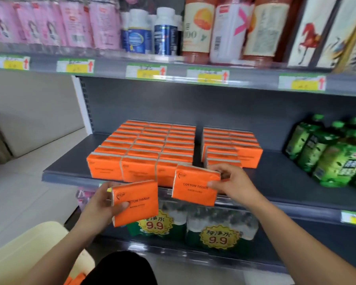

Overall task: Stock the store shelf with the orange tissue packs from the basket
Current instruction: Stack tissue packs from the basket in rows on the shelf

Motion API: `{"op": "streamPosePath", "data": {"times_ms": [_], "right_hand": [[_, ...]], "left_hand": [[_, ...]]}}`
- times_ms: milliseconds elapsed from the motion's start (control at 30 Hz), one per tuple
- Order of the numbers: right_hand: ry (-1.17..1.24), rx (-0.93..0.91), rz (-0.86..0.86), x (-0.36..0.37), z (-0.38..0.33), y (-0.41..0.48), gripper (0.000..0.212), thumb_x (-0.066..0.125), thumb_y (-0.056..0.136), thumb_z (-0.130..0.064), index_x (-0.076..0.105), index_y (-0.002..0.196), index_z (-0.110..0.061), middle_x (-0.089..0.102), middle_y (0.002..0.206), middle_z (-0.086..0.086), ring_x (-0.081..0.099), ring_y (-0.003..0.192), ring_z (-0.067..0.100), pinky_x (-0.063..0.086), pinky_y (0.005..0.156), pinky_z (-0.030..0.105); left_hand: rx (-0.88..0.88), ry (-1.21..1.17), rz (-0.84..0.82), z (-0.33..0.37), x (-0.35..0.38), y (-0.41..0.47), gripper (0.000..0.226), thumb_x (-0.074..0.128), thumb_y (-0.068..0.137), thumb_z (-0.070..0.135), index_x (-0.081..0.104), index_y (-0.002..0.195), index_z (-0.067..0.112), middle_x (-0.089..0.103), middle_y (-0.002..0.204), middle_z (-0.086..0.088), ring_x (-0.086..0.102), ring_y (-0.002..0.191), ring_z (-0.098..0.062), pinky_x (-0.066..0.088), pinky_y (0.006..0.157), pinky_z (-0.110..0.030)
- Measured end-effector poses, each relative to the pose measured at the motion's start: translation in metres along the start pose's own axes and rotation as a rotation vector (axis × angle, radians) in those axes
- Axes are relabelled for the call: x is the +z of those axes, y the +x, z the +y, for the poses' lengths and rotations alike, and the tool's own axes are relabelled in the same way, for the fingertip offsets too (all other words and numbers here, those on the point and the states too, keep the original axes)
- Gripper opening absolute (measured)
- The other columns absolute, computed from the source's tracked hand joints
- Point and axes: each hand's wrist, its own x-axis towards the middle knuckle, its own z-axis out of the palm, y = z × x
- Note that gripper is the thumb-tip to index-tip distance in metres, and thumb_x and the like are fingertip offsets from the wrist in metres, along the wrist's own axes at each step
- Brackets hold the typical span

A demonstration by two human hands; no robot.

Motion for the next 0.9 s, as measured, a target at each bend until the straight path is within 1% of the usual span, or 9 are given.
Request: {"op": "streamPosePath", "data": {"times_ms": [100,133,233,333,467,600,733,800,900], "right_hand": [[0.037,-0.002,0.067,-0.034,0.010,-0.001,0.034,0.079,0.073,0.000,0.068,0.099,-0.019,0.066,0.094,-0.006,0.061,0.081,0.008,0.053,0.075,0.021],[0.061,0.001,0.080,-0.045,0.013,0.000,0.034,0.079,0.073,0.001,0.067,0.098,-0.020,0.066,0.096,-0.004,0.062,0.082,0.008,0.054,0.076,0.022],[0.079,-0.009,0.105,-0.075,0.026,0.001,0.035,0.079,0.072,0.002,0.068,0.095,-0.022,0.068,0.098,0.001,0.063,0.082,0.011,0.054,0.072,0.017],[0.057,-0.008,0.139,-0.105,0.041,0.002,0.035,0.078,0.072,0.004,0.069,0.091,-0.023,0.068,0.092,0.001,0.061,0.079,0.013,0.051,0.069,0.014],[0.073,-0.002,0.195,-0.142,0.060,0.004,0.036,0.073,0.074,0.010,0.068,0.089,-0.022,0.068,0.088,0.001,0.063,0.075,0.009,0.053,0.073,0.021],[0.113,0.024,0.245,-0.172,0.077,0.013,0.033,0.069,0.076,0.013,0.067,0.093,-0.015,0.067,0.091,0.004,0.062,0.068,-0.003,0.051,0.067,0.010],[0.073,0.068,0.273,-0.187,0.094,0.030,0.032,0.070,0.077,0.011,0.066,0.092,-0.017,0.066,0.091,0.003,0.062,0.074,0.006,0.051,0.064,0.009],[0.053,0.093,0.295,-0.187,0.106,0.041,0.031,0.069,0.078,0.011,0.065,0.096,-0.013,0.067,0.095,0.007,0.062,0.080,0.014,0.053,0.069,0.014],[0.010,0.143,0.317,-0.184,0.129,0.062,0.033,0.072,0.078,0.007,0.066,0.095,-0.021,0.069,0.102,0.007,0.065,0.093,0.022,0.055,0.086,0.036]], "left_hand": [[0.017,-0.022,-0.054,0.013,0.025,0.009,0.048,0.080,0.072,0.003,0.055,0.108,0.023,0.067,0.101,-0.011,0.066,0.094,-0.028,0.056,0.070,-0.035],[0.023,-0.024,-0.073,0.018,0.034,0.011,0.048,0.082,0.071,0.006,0.057,0.106,0.027,0.068,0.102,-0.011,0.066,0.095,-0.030,0.056,0.073,-0.039],[0.031,-0.023,-0.120,0.031,0.059,0.016,0.055,0.084,0.053,0.033,0.059,0.101,0.037,0.069,0.102,-0.010,0.067,0.095,-0.030,0.056,0.080,-0.049],[0.041,-0.036,-0.182,0.041,0.083,0.020,0.063,0.082,0.048,0.041,0.058,0.106,0.037,0.069,0.104,-0.010,0.066,0.098,-0.030,0.055,0.084,-0.052],[0.056,-0.030,-0.218,0.051,0.113,0.024,0.062,0.083,0.052,0.035,0.057,0.109,0.034,0.069,0.104,-0.007,0.065,0.097,-0.026,0.056,0.082,-0.046],[0.054,-0.019,-0.233,0.054,0.138,0.031,0.054,0.084,0.068,0.015,0.056,0.111,0.032,0.070,0.103,-0.004,0.066,0.097,-0.022,0.057,0.079,-0.042],[0.040,-0.017,-0.251,0.058,0.157,0.038,0.047,0.073,0.074,0.006,0.056,0.112,0.028,0.071,0.102,-0.004,0.068,0.095,-0.019,0.059,0.070,-0.032],[0.039,-0.010,-0.245,0.059,0.165,0.043,0.048,0.072,0.076,0.004,0.055,0.114,0.027,0.071,0.100,-0.003,0.068,0.092,-0.016,0.058,0.064,-0.026],[0.043,-0.002,-0.239,0.064,0.175,0.047,0.047,0.072,0.075,0.004,0.056,0.112,0.028,0.072,0.096,0.000,0.068,0.091,-0.015,0.057,0.062,-0.023]]}}
